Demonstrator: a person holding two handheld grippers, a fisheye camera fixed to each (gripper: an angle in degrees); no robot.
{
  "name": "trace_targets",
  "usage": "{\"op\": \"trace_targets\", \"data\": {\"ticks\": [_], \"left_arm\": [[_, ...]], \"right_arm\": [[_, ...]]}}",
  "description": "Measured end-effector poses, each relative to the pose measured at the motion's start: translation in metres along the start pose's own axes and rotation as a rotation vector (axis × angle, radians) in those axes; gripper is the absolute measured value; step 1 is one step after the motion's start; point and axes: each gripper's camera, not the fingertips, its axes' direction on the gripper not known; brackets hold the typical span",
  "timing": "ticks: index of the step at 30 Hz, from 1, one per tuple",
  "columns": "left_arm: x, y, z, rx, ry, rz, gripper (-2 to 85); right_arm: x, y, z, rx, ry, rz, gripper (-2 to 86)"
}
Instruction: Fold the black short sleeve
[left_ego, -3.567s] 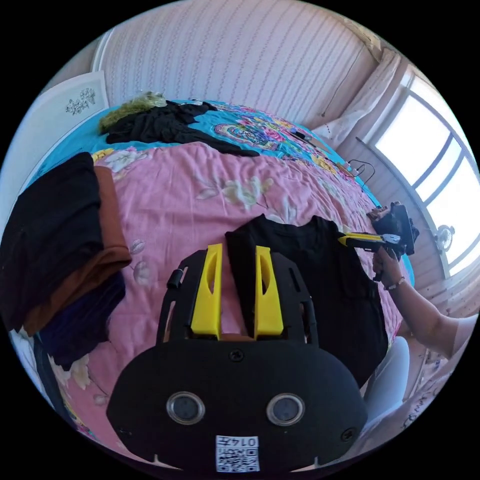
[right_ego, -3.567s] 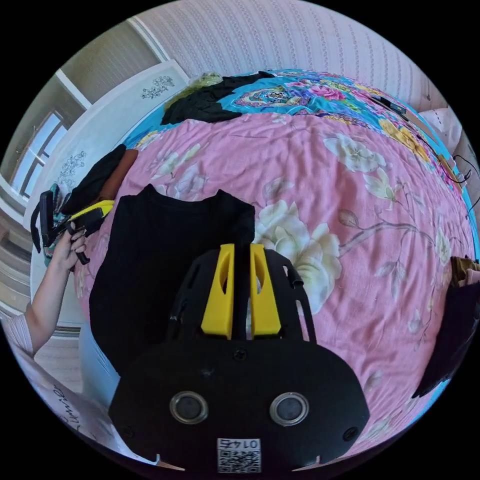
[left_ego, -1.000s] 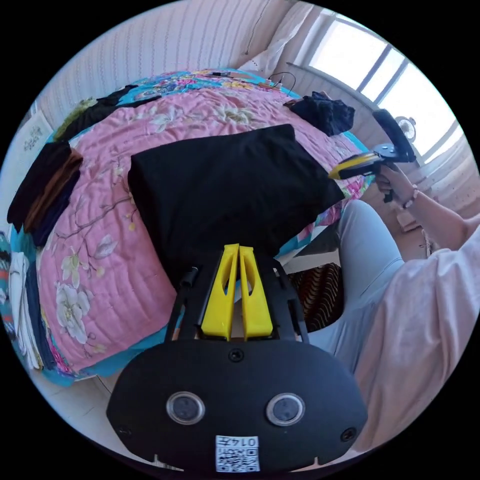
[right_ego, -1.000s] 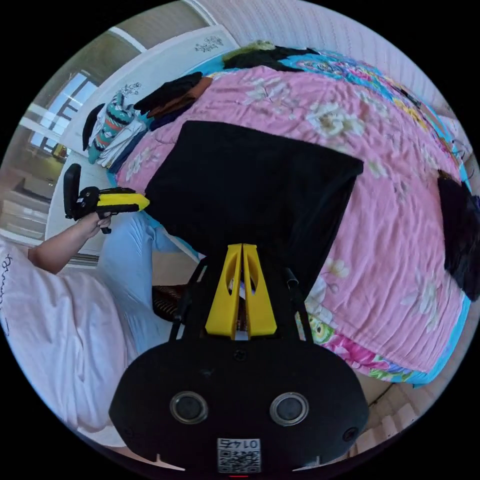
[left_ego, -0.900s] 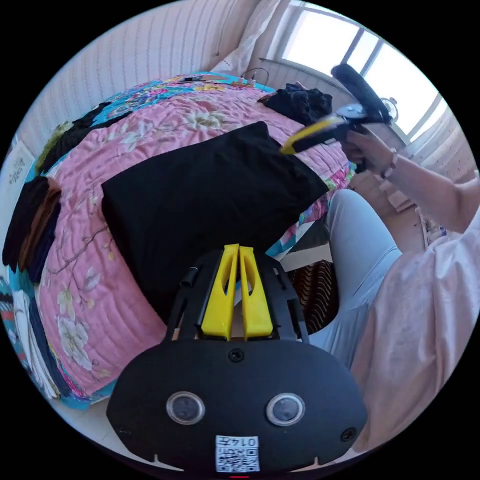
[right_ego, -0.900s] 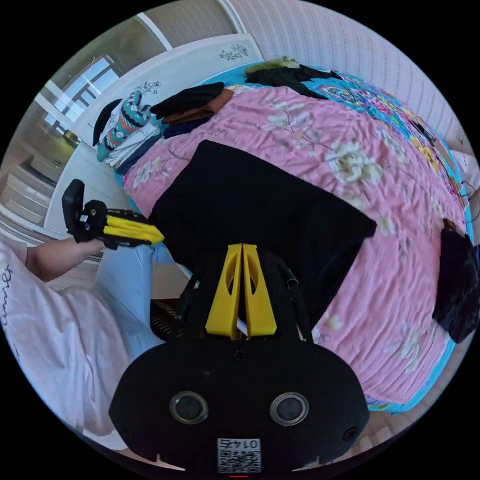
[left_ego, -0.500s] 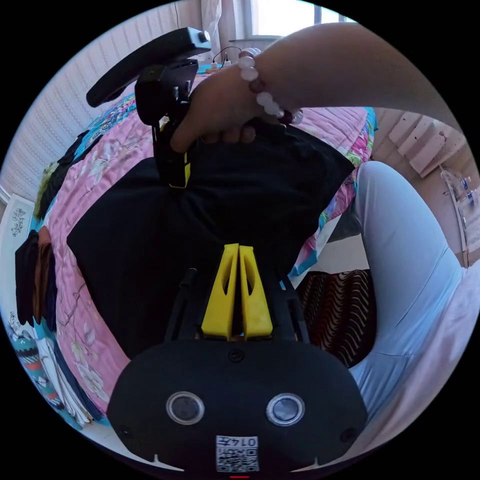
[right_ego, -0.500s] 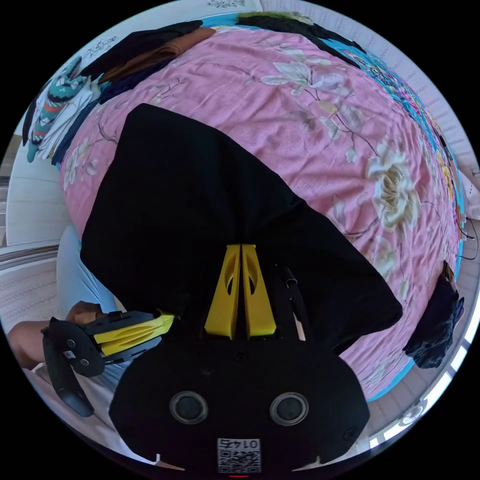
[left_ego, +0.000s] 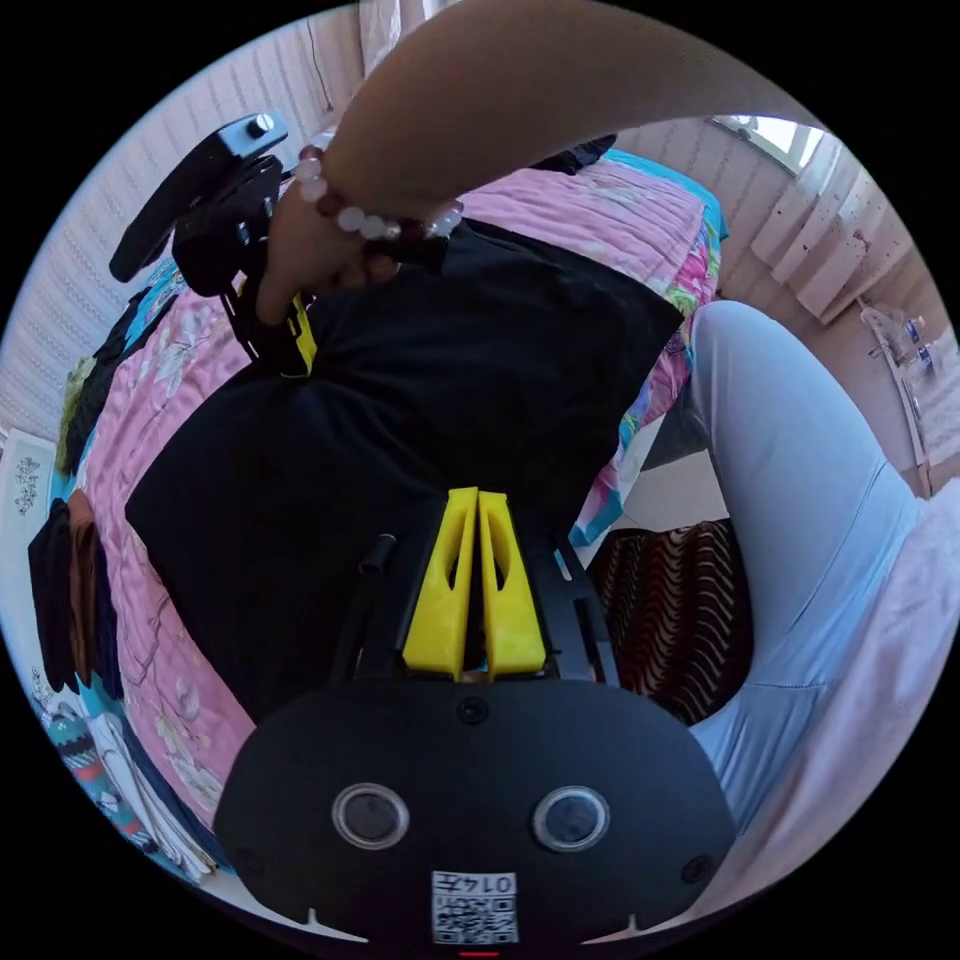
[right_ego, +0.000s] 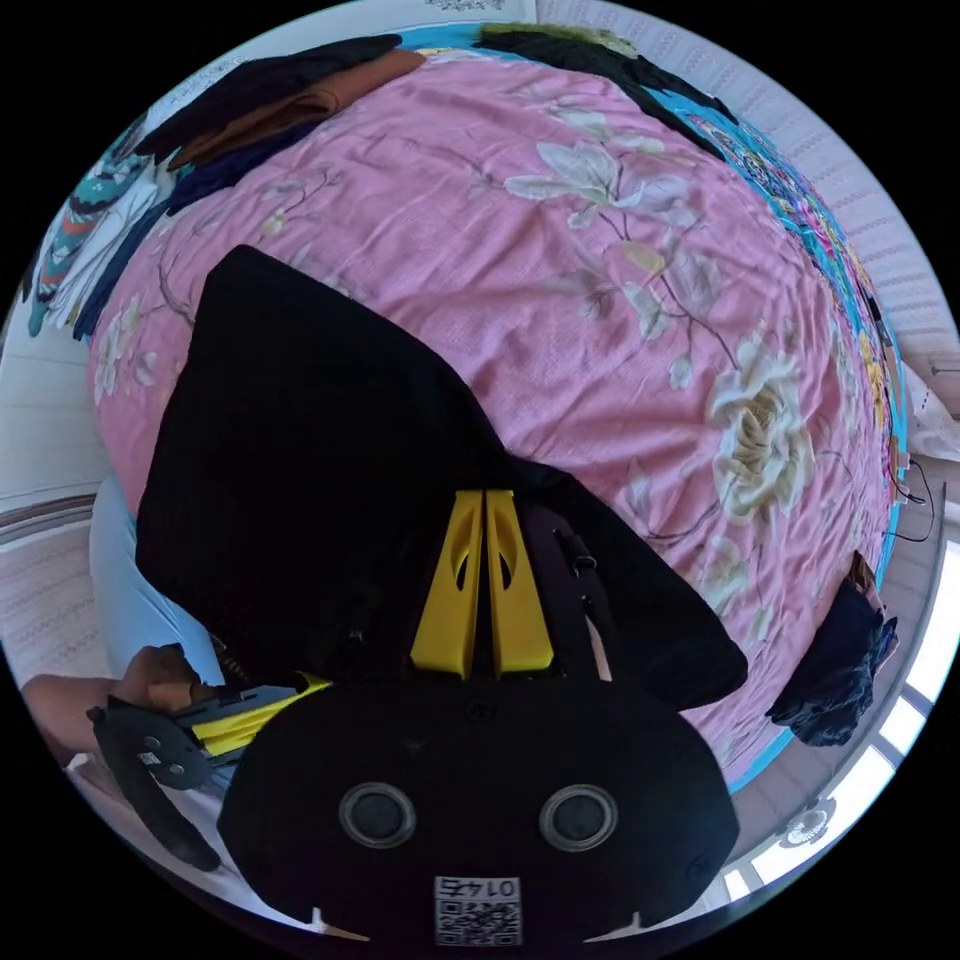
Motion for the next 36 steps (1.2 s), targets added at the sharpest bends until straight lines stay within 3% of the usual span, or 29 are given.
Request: {"op": "trace_targets", "data": {"ticks": [7,10,12,18,28,36], "left_arm": [[-0.001,-0.011,-0.006,-0.04,0.15,-0.018,-0.9],[0.005,-0.009,-0.019,0.103,0.232,-0.031,-0.7],[0.008,-0.01,-0.024,0.172,0.143,-0.116,0.1],[0.028,-0.039,-0.006,0.102,0.127,-0.038,11.8],[0.057,-0.076,0.006,0.115,0.158,0.074,15.3],[0.072,-0.089,0.021,0.08,0.157,0.189,16.8]], "right_arm": [[0.074,0.081,-0.023,0.159,-0.277,0.126,-0.3],[0.111,0.19,-0.047,0.371,-0.357,0.245,-0.2],[0.142,0.296,-0.048,0.477,-0.383,0.403,0.1],[0.2,0.478,-0.008,0.487,-0.493,0.686,2.8],[0.25,0.526,0.03,0.401,-0.636,0.685,2.7],[0.284,0.563,0.018,0.6,-0.939,0.603,0.8]]}}
